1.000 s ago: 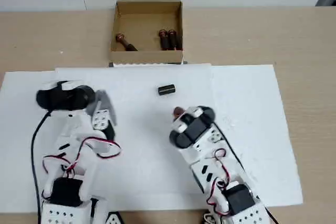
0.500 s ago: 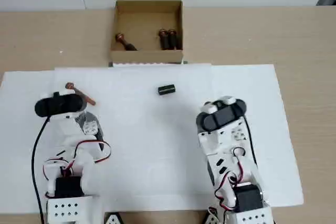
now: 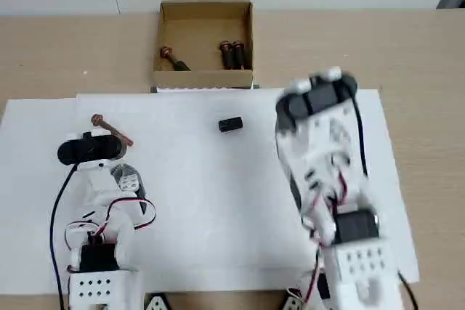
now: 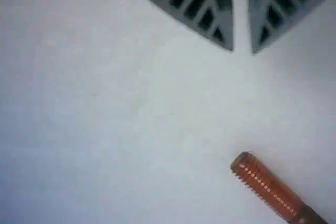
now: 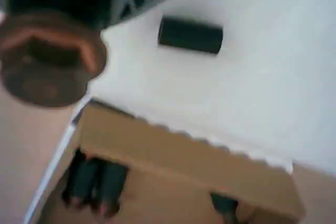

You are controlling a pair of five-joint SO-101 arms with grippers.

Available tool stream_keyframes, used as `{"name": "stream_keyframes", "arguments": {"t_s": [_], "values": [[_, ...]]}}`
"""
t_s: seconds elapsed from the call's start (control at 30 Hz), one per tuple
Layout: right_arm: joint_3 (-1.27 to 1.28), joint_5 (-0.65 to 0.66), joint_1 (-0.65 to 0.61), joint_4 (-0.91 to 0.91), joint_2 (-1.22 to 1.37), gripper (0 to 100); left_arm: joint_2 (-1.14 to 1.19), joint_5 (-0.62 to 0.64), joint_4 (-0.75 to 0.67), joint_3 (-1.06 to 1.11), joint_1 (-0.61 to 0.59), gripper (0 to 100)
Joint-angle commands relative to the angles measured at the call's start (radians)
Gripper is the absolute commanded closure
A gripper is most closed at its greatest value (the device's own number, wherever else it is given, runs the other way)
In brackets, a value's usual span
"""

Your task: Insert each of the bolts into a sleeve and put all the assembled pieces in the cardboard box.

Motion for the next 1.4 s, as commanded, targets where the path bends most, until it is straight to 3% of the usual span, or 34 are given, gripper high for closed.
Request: {"name": "stream_keyframes", "arguments": {"t_s": [0.0,0.5,0.8,1.07,1.2,1.37], "values": [[-0.239,-0.012,0.001,-0.088,0.278,99.5,-0.011,-0.008,-0.003,-0.005,-0.002,99],[-1.174,-0.006,-0.058,-0.143,1.225,99.5,-0.011,-0.008,-0.003,-0.005,-0.002,99],[-1.613,-0.006,-0.093,-0.137,1.659,99.1,-0.011,-0.008,-0.003,-0.005,-0.003,99],[-1.768,0.115,-0.143,-0.133,1.842,94.7,-0.011,-0.005,-0.003,-0.005,-0.005,99],[-1.771,0.117,-0.151,-0.101,1.854,88.3,-0.011,-0.005,-0.003,-0.005,-0.005,99],[-1.771,0.115,-0.145,-0.076,1.850,88.3,-0.011,-0.003,-0.003,-0.005,-0.006,99]]}}
